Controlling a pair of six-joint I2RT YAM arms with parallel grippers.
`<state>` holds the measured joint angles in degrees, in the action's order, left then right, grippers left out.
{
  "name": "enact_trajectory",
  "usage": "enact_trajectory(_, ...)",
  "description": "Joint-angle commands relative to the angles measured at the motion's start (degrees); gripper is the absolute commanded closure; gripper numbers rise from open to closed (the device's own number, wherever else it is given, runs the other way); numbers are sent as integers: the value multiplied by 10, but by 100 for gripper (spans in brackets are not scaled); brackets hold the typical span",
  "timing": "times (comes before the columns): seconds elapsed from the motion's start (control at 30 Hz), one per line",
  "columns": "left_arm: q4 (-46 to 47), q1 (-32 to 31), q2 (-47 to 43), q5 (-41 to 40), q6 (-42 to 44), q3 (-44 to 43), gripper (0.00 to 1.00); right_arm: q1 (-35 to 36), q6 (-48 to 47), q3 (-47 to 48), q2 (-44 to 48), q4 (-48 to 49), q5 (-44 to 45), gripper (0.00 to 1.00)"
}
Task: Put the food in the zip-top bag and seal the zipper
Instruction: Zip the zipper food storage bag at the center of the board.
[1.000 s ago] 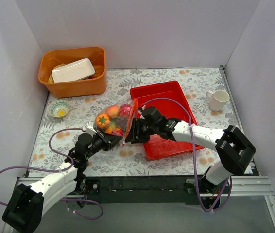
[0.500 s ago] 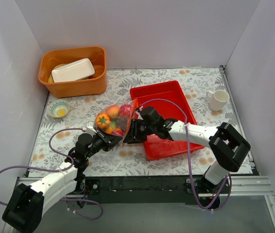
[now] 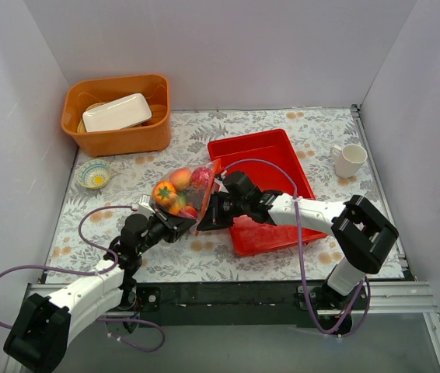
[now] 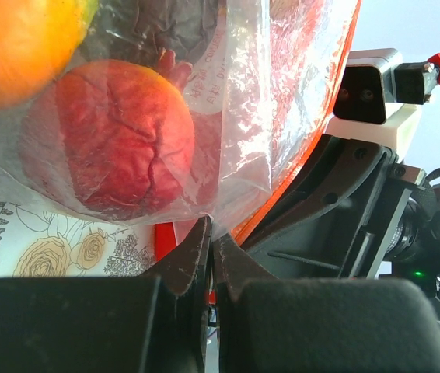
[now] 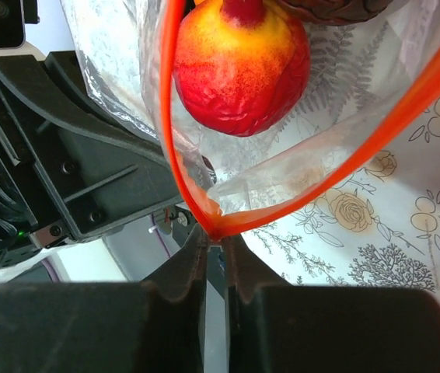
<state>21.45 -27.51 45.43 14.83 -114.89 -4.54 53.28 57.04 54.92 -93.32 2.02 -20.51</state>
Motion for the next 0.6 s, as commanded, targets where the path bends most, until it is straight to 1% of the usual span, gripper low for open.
enact_trajectory(0.0,9,-2,-3,-2,-139,7,100,3,6,10,-5,38,-18,92)
enact_trajectory(0.07,8,-2,-6,-2,-143,9,100,3,8,5,-4,47,-20,95)
enact_trajectory(0.1,7,-2,-6,-1,-145,9,98,3,11,2,1,53,-19,95)
enact_trajectory(0.2,0,-2,-20,-2,-158,20,83,2,21,-20,16,83,-6,95)
enact_trajectory(0.23,0,-1,-26,-2,-166,27,76,3,22,-29,20,93,-1,95)
enact_trajectory(0.3,-9,-2,-47,-5,-172,32,67,2,24,-36,26,102,13,95)
enact_trajectory(0.33,-16,-1,-54,-8,-175,34,58,2,26,-38,28,105,16,95)
enact_trajectory(0.37,-33,-2,-65,-10,-176,34,54,2,26,-44,29,109,23,95)
enact_trajectory(0.43,-53,-2,-93,-19,-176,31,50,2,27,-48,32,111,29,96)
enact_trajectory(0.5,-69,-1,-116,-24,-177,32,50,2,31,-57,38,119,37,96)
enact_trajectory(0.57,-80,-1,-120,-23,-176,30,50,1,34,-66,39,128,34,96)
